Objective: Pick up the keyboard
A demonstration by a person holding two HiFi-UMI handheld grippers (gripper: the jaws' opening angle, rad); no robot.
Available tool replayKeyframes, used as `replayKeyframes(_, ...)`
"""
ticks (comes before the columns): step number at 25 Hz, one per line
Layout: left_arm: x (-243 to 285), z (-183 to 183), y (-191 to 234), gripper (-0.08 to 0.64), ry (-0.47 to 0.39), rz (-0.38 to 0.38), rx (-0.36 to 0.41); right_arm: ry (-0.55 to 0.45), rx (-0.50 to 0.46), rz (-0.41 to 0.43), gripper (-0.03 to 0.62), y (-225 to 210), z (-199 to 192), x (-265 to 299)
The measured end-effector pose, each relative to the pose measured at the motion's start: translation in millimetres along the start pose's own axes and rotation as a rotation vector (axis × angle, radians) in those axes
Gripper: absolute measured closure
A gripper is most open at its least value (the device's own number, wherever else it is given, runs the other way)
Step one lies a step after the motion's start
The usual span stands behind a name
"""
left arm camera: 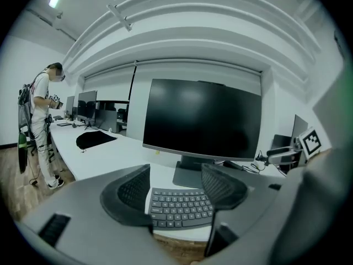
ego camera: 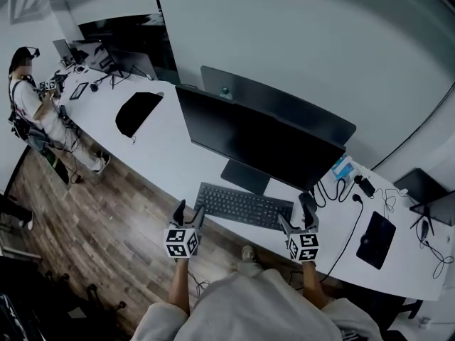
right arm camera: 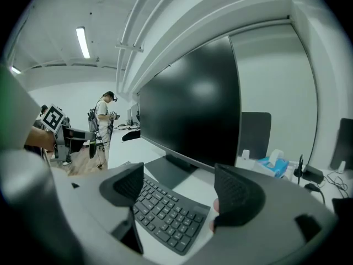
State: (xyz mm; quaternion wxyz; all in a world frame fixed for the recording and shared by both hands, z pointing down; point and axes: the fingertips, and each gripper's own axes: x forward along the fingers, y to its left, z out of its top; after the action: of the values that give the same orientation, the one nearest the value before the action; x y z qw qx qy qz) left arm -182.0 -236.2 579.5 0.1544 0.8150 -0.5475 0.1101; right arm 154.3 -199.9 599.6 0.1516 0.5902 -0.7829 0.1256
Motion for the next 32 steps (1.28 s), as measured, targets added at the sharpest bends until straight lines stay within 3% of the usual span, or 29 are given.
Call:
replayKeyframes(15, 58.9, 6.4, 2.2, 0.27, 0.04, 0.035, -0.003, 0.036, 0.013, 0.027, 0.198, -46.8, -8.0, 42.9)
replayKeyframes(32, 83.4, -24.9, 26.0, 0.27, 0.134, -0.009, -0.037, 0.122, 0.056, -0.016, 0.198, -40.4, -37.6, 59.6)
